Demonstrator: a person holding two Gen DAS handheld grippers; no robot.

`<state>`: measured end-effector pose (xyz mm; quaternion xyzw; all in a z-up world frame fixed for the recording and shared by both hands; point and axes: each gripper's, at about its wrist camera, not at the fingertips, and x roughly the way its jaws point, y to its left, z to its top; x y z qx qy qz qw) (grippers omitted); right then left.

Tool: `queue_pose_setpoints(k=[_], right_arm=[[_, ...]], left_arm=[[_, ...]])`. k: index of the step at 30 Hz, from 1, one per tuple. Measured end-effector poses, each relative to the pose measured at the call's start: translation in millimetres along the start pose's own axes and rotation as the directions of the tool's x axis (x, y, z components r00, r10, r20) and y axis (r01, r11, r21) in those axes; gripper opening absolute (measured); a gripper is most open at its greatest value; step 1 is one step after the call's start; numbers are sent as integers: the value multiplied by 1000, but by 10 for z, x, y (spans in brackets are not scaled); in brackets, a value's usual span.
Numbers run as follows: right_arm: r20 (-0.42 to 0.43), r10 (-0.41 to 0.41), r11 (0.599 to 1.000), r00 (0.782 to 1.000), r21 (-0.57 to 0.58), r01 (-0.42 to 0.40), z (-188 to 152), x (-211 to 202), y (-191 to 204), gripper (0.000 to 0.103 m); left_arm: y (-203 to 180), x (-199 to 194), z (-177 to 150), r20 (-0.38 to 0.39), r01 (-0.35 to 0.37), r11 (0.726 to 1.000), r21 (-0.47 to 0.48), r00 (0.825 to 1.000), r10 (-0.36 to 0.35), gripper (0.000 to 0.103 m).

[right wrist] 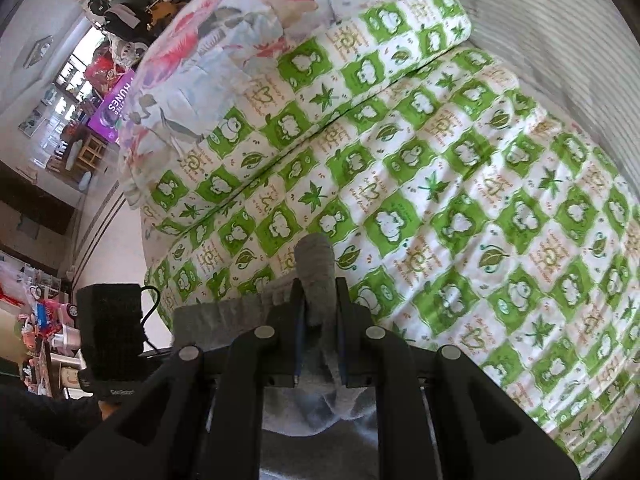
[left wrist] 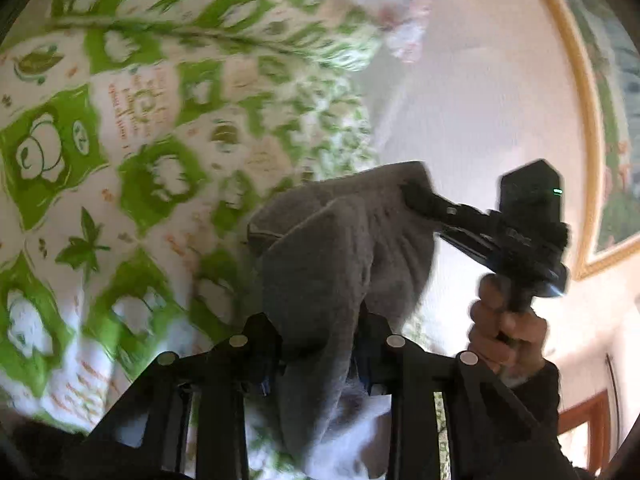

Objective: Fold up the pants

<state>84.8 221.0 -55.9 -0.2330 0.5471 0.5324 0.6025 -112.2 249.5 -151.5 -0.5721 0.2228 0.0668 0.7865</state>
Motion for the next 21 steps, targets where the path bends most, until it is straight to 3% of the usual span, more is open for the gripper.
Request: queue_pose_setpoints(k=[8,16,21], right_arm=[[59,3,1000,998,13,-4,-262,-522,64,14],[133,-36,996,990,84,25,-791,-1246,-50,14],[176,-73,987,982,157,45,-1273,-1660,-251,14]], left_arm=[[-823,-278,-383,41,9,976,219,999,-18,25],[-1424,-233,-887,-32,51,920,388,999,-41,25],[-1694,-68,-1205,-100,65,881,469,995,-21,25]])
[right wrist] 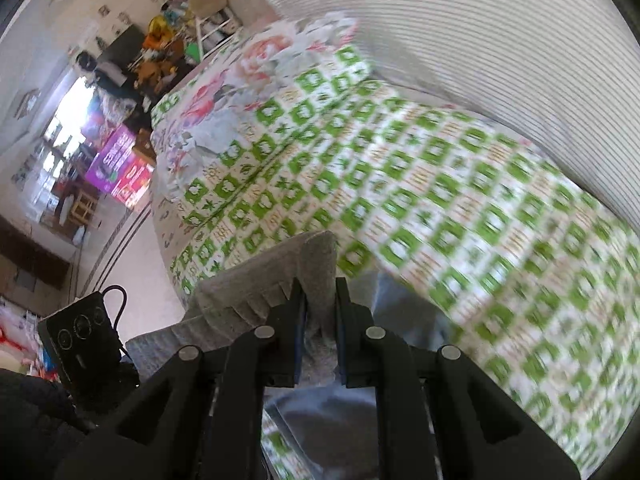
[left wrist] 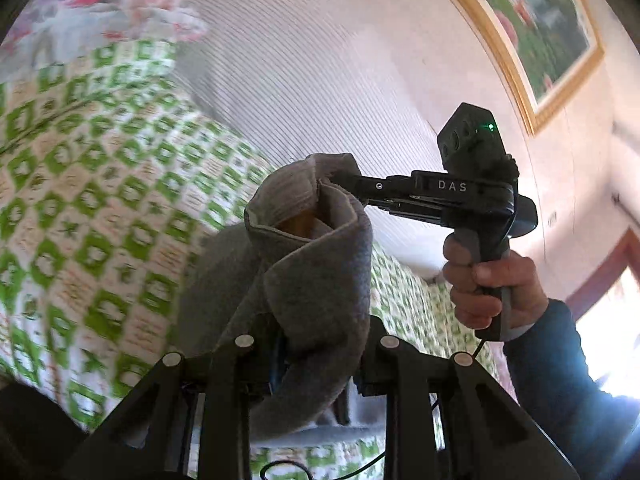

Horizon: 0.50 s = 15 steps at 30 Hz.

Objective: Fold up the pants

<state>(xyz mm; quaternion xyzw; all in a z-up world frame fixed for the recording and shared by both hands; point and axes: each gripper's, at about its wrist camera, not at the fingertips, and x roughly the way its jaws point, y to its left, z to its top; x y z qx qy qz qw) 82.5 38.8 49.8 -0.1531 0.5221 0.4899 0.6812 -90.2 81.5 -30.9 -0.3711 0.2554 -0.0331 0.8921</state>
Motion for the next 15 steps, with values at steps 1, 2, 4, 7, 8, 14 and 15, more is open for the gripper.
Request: queue_pose_setpoints(k=[1,2,4,7,8,14,15], right_arm=[[8,-11,1000,1000,17,11,-101,-101,-91,14],[12,-20,999,1000,28,20,-187,-172,-157,14],[22,-31,998,999,52,30,-329,-283,-277,14],[43,-47,993,998,110,42,-616,-481,-522,14],[49,-52,991,997,125,46,-702,-535,-592,14],[97,-74,978,993,200,54,-1186,-822,-959,14],[108,-73,976,991,210,49,-1251,-864,-1015,14]], left_arm=[[-90,64,-31,-22,-2,1000,16,1000,3,25],[-144,121,-46,-37,-1,1000,27,999,2,25],[-277,218,-106,-71,-2,998,56,997,6,25],[-473,403,-196,-125,3,996,94,992,9,25],[-521,459,-225,-141,5,994,105,990,9,25],[-893,771,-445,-223,29,983,180,975,12,25],[-967,829,-486,-236,34,980,195,972,13,25]])
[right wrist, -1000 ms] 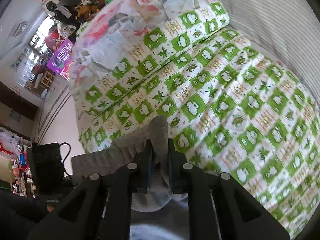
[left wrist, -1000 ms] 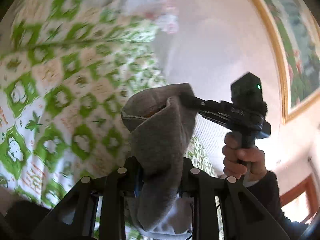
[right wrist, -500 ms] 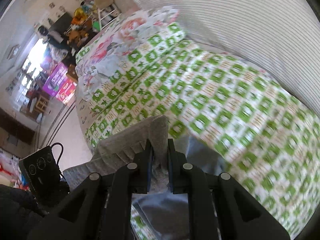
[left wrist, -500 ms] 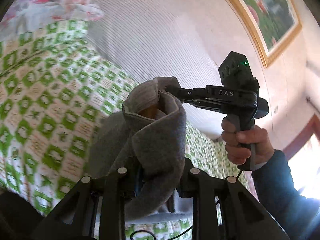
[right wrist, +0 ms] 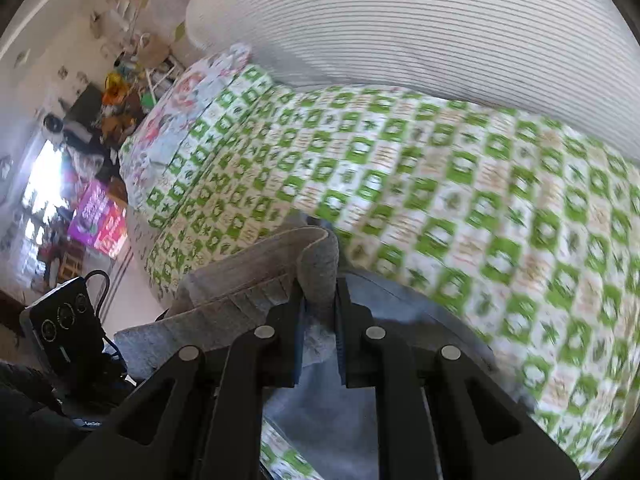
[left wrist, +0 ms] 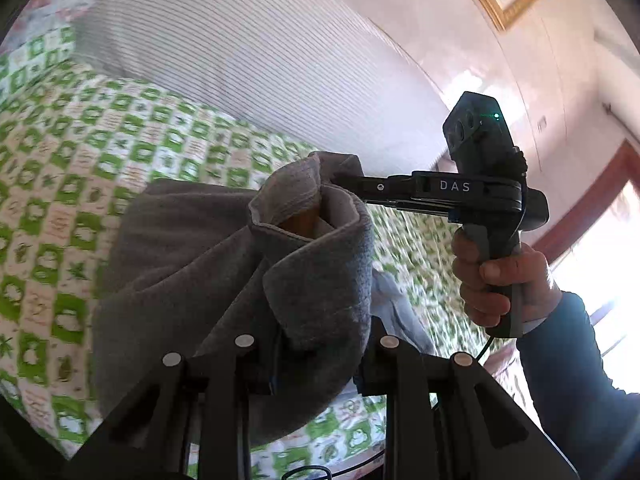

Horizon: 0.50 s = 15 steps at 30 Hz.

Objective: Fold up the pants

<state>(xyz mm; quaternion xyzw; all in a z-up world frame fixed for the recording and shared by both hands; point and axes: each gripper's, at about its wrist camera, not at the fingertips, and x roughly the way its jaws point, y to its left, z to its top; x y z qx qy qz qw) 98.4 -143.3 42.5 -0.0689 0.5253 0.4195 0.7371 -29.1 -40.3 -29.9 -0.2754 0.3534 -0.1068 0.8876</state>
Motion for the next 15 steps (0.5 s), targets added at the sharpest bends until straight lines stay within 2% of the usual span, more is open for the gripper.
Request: queue_pose_setpoints(k=[9,15], right_arm=[[108,39,992,993,116,-52,-449,-344,-705,14],[214,88,976,973,177,-128,-807,-624,-1081,14]], left_arm=[[-552,474,-114,-96,-2,994,112,995,13,25],[-889,663,-226,-132,6,979,205,991,21,25]])
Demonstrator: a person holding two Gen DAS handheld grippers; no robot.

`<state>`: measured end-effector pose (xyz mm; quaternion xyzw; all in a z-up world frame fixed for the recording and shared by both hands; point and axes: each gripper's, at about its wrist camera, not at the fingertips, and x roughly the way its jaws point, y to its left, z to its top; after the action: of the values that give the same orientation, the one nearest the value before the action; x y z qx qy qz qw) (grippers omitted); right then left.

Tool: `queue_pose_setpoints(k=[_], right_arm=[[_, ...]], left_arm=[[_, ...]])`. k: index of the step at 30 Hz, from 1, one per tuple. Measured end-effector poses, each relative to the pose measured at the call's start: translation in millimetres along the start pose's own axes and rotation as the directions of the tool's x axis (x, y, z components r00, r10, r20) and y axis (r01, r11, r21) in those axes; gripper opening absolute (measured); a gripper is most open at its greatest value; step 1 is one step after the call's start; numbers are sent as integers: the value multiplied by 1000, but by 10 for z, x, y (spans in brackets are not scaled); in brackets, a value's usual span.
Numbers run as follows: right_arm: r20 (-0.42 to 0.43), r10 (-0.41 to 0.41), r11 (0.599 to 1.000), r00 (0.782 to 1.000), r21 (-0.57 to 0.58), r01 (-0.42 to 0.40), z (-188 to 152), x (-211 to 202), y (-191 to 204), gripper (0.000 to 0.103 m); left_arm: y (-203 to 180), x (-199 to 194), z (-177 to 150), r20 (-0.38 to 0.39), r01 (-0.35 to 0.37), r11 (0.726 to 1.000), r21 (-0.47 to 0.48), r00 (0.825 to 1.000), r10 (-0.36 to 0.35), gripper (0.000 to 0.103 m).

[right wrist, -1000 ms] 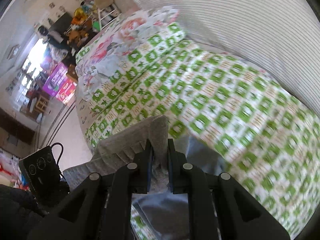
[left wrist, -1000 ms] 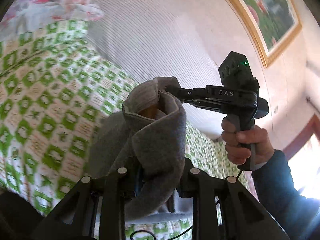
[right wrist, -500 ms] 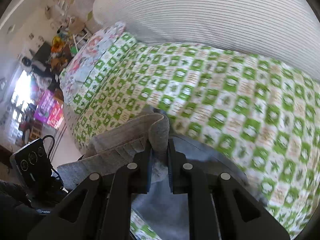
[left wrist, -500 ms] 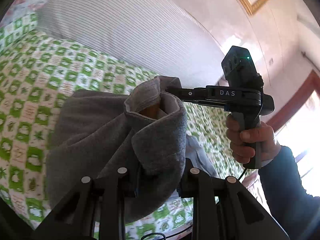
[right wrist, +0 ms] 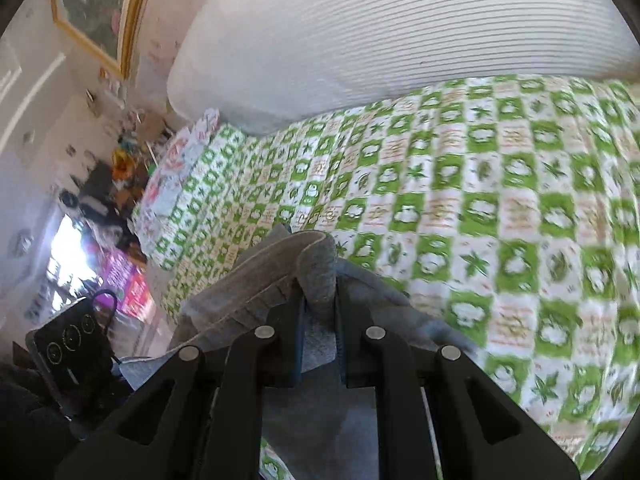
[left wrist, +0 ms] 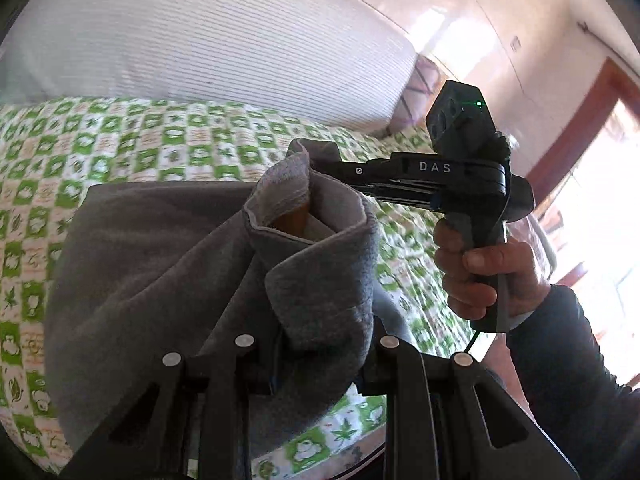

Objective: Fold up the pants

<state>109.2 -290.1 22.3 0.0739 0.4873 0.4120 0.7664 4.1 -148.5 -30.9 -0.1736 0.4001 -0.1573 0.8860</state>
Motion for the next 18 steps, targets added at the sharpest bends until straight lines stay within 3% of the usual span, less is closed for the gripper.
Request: queue_pose_setpoints(k=[4,11,13,16,18], right_arm=[[52,23,999,998,44,-25,-136,-176,-184,14],[74,19,988,997,152,-30,-321,-203,-586,24],[87,25,984,996,173,-39,-370,-256,-650,26],[113,12,978,994,205,-35,-454,-378,-731,29],[138,-3,973,990,229,-29,-530,-515,-782,29]], left_arm=[[-184,162,-5,-12,-10,998,62,1000,11,25],[-400,433,-154,-35,-105,982,158,993,112,28],[-443,454,-165,-39,-105,980,168,993,113,46],[-606,468,-219,-23,-114,968,226,992,122,61],[-738,458,-281,-16,-118,956,269,992,127,64]])
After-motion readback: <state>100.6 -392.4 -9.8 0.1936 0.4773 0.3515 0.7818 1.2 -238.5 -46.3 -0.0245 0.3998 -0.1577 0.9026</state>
